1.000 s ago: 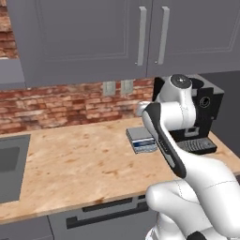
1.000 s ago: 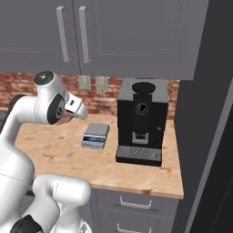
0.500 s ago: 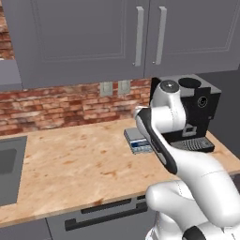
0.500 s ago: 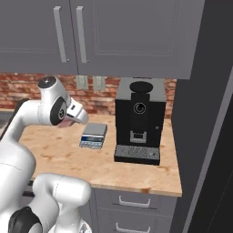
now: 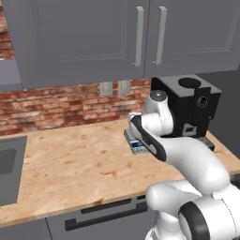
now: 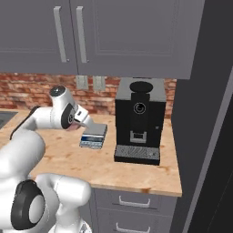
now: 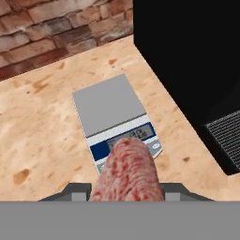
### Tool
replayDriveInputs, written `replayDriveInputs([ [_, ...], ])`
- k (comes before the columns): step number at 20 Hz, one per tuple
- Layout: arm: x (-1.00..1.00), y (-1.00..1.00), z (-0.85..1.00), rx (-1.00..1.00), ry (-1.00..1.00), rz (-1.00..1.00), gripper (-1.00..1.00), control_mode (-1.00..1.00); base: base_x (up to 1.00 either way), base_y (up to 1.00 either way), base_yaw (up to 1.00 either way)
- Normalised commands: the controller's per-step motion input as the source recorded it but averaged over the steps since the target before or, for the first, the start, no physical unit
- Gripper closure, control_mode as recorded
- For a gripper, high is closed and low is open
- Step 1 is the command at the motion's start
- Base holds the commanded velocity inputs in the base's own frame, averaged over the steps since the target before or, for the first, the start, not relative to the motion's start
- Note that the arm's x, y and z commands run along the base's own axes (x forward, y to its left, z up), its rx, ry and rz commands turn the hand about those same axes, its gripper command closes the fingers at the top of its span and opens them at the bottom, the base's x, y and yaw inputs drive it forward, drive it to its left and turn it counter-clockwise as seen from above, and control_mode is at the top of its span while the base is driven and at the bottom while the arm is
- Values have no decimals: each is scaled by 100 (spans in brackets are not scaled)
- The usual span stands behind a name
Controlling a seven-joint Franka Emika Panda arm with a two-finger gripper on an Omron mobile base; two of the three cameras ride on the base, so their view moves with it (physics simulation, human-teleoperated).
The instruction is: Take the steak from the fridge and place it on the digital scale on the counter by the fridge. Wait a few seconds for a reading, then move it to the plate on the dining counter.
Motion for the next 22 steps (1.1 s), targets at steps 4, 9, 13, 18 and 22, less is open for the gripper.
replayDriveInputs([
  [4,46,0,-49,-5,0,0,100,-100,0,0,0],
  [9,36,0,-35,-4,0,0,100,-100,0,0,0],
  [13,40,0,-15,0,0,0,100,-100,0,0,0],
  [18,45,0,-6,0,1,0,100,-100,0,0,0],
  [22,33,0,-13,0,0,0,100,-100,0,0,0],
])
